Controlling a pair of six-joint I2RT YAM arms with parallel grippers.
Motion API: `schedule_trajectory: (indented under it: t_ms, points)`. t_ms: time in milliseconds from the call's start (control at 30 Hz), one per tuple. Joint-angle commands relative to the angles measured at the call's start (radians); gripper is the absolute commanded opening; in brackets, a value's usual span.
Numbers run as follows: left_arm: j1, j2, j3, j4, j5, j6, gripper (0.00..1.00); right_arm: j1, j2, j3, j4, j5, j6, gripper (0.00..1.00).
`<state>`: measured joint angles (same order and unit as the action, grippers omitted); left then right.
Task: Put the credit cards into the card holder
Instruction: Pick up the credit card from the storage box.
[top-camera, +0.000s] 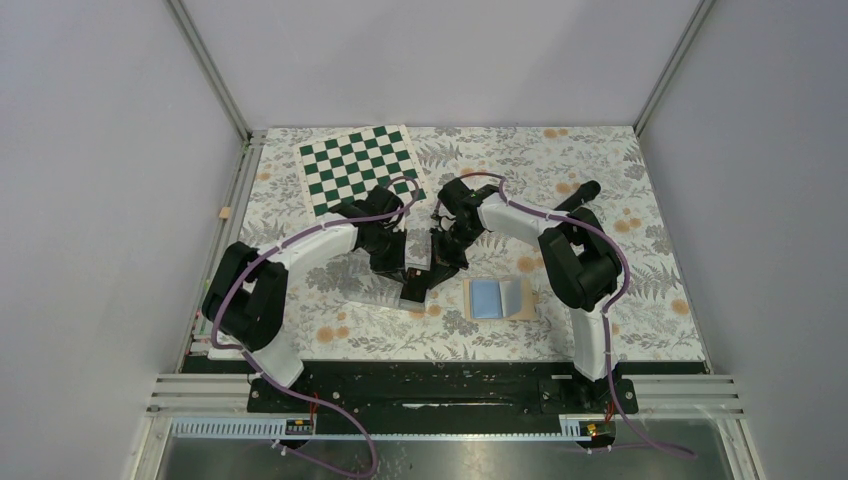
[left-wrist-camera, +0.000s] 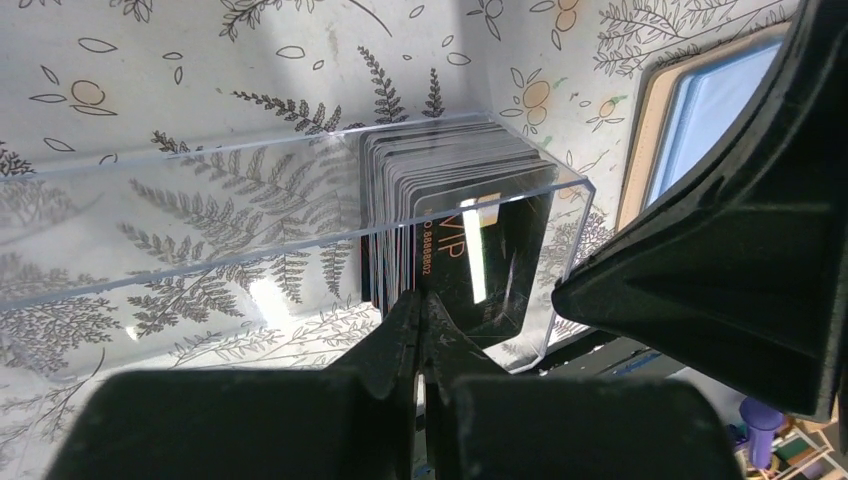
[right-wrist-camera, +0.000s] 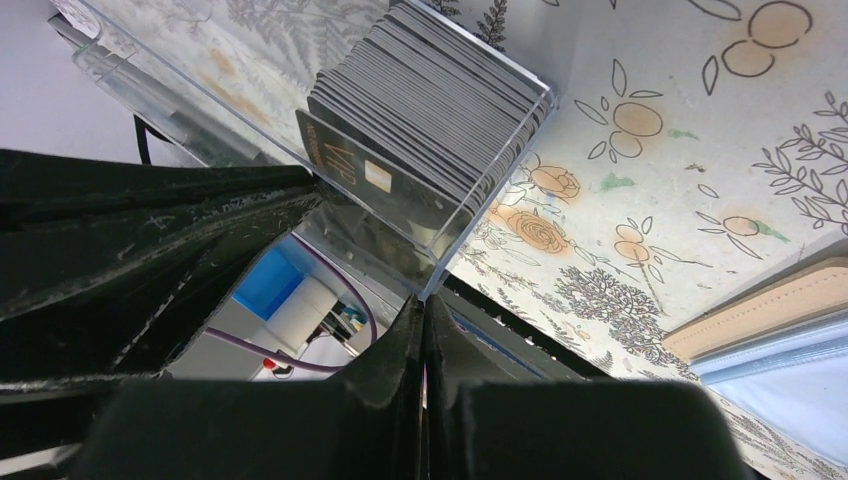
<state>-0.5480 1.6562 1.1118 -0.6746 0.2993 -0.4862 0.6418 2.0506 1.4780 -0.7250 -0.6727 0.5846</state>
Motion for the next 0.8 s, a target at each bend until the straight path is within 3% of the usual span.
schedule_trajectory:
  t_ms: [0, 667, 767]
  points:
    - [-0.036, -0.031, 0.071, -0.022, 0.007, 0.007, 0.00, 0.013, 0.015, 0.022, 0.014, -0.023, -0.004, 0.00]
    - [-0.052, -0.076, 0.060, 0.007, 0.056, -0.021, 0.00, 0.013, 0.012, 0.013, 0.014, -0.021, -0.007, 0.00]
    - [-0.051, -0.084, 0.054, 0.001, 0.022, -0.026, 0.11, 0.013, 0.010, 0.009, 0.013, -0.018, -0.006, 0.00]
